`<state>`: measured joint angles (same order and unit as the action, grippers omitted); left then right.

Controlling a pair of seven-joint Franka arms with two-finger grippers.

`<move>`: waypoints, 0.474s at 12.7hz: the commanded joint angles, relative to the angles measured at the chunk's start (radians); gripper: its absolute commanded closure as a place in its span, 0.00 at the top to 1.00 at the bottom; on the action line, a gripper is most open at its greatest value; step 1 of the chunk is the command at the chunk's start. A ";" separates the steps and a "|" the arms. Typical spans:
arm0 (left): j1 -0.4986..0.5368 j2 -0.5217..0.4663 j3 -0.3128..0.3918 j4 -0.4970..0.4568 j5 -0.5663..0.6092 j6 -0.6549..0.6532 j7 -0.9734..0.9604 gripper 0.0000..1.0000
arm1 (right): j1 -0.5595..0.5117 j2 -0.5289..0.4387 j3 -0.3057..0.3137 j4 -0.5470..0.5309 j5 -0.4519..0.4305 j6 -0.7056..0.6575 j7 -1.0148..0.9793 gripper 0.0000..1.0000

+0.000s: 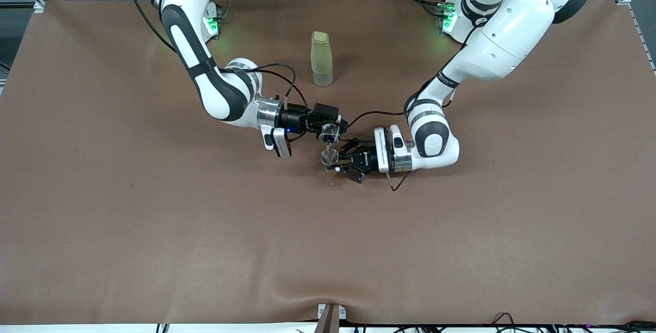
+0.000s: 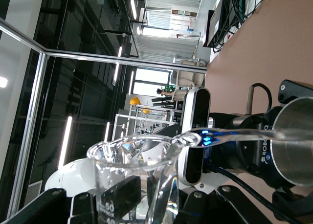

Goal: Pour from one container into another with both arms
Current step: 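Tilt the beaker with the right gripper, pouring liquid into the jigger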

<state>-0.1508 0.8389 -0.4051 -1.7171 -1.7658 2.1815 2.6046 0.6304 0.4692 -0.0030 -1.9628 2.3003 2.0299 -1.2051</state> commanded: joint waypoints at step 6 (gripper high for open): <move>0.003 -0.026 -0.009 -0.003 -0.032 0.012 0.012 0.00 | 0.011 -0.034 -0.006 -0.011 -0.015 0.006 0.175 0.00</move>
<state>-0.1506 0.8389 -0.4064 -1.7051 -1.7658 2.1815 2.6046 0.6304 0.4668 -0.0027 -1.9621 2.2996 2.0287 -1.0936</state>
